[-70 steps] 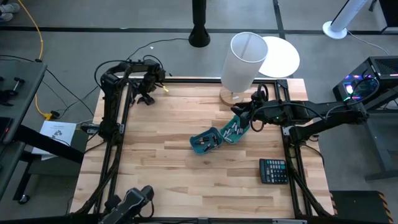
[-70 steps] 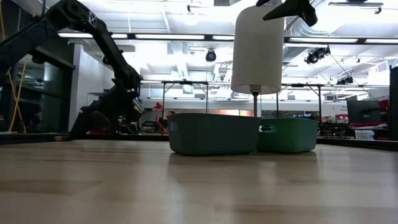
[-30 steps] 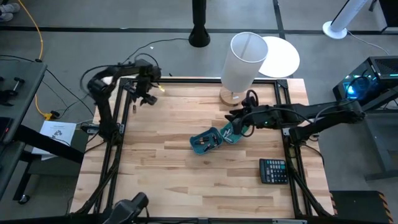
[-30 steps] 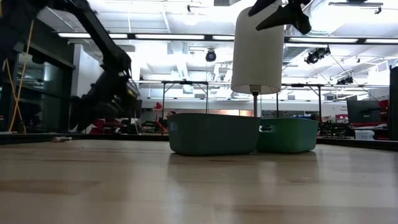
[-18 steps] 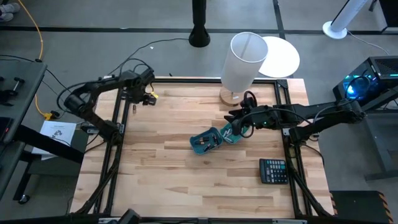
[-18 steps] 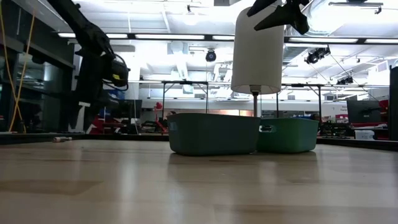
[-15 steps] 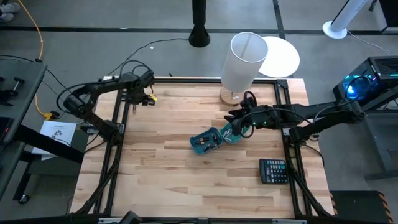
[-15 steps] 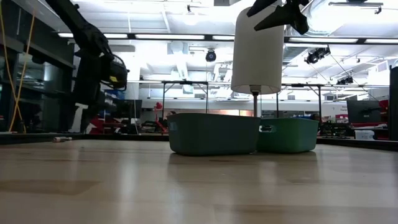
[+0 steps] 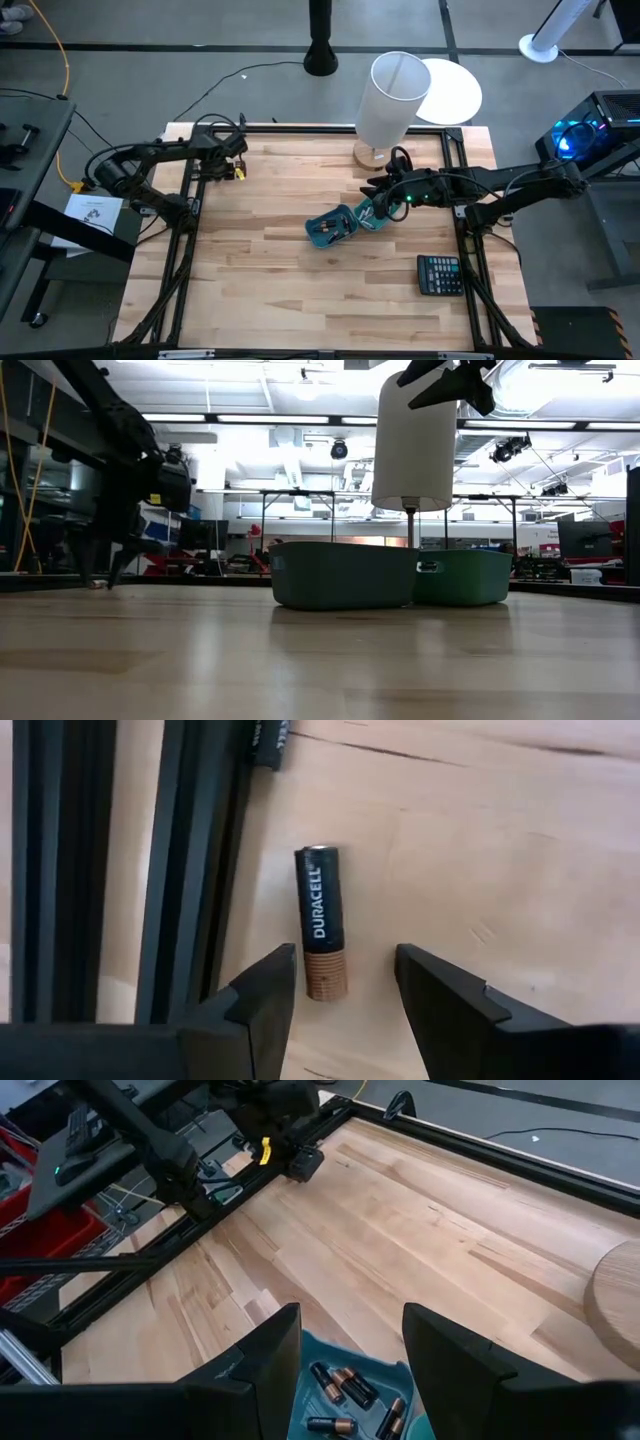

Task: Sort batteries
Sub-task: Put the black battery into the blue bin

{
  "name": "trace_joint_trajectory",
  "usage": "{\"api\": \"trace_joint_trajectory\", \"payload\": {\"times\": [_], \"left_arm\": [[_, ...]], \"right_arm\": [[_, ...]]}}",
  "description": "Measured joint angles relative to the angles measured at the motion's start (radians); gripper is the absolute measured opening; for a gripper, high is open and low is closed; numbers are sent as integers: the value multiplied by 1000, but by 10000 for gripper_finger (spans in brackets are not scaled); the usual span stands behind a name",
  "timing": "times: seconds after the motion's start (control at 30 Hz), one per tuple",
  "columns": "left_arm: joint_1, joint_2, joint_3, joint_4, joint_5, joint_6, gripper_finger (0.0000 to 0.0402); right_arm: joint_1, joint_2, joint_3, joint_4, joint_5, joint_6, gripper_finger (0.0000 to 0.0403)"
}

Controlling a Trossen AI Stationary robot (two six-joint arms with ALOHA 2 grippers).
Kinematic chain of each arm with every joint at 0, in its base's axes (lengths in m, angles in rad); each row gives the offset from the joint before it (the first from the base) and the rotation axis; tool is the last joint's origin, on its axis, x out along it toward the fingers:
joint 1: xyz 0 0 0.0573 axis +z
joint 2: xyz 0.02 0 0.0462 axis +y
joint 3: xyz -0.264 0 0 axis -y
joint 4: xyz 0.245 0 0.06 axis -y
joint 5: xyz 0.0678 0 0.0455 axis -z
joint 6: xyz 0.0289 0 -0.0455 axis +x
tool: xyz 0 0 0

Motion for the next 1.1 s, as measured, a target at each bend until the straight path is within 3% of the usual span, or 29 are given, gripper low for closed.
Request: {"api": "trace_joint_trajectory", "payload": {"times": [0.3, 0.4, 0.5, 0.6, 0.77, 0.9, 1.1], "left_arm": [[20, 4, -17, 83, -37, -36, 160], [19, 5, -17, 108, -51, -59, 118], [7, 5, -17, 121, -45, -62, 40], [-34, 5, -20, 141, -49, -62, 30], [-168, 7, -18, 220, -20, -91, 31], [-340, 7, -19, 321, 17, -102, 31], [-660, 8, -20, 753, 63, -114, 31]], "right_arm": [[0, 0, 0, 0, -20, 0, 172], [0, 0, 0, 0, -22, 6, 172], [1, 0, 0, 0, -24, 17, 172], [1, 0, 0, 0, -27, 18, 172], [1, 0, 0, 9, -27, 16, 172], [2, -15, 0, 70, -28, -1, 172], [21, -66, 0, 191, -8, -101, 172]]}}
